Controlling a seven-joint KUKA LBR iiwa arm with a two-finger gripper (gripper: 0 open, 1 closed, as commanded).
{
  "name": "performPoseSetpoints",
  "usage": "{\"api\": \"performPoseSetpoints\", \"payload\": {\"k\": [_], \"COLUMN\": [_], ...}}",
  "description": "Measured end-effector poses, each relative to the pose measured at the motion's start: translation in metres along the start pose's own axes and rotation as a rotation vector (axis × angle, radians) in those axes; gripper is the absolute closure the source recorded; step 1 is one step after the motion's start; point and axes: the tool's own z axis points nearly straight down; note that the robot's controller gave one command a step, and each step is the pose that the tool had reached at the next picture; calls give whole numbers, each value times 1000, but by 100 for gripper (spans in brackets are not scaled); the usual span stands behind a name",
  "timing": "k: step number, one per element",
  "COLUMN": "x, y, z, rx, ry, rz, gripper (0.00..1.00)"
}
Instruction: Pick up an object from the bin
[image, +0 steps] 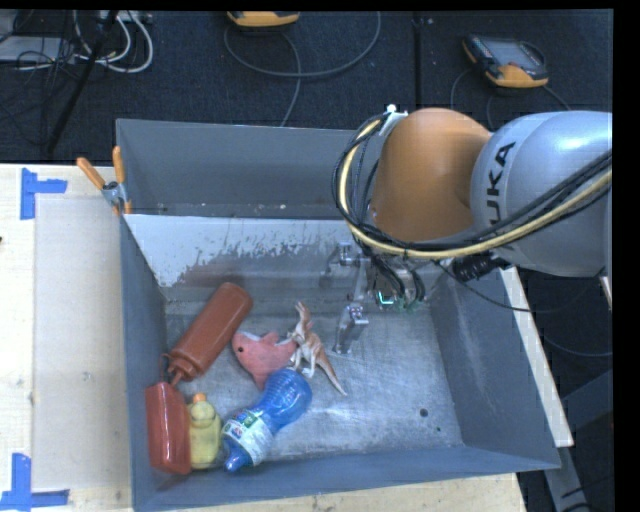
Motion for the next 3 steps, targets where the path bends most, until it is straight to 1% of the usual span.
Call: {"api": "performPoseSetpoints", "payload": {"k": [1, 2, 3], "x": [-2, 7, 25], "y": [0, 26, 62], "z": [-4, 49, 62], "rx": [0, 1, 5], "ry": [-7, -10, -9], "rz": [1, -109, -334], "gripper": [0, 0, 0]}}
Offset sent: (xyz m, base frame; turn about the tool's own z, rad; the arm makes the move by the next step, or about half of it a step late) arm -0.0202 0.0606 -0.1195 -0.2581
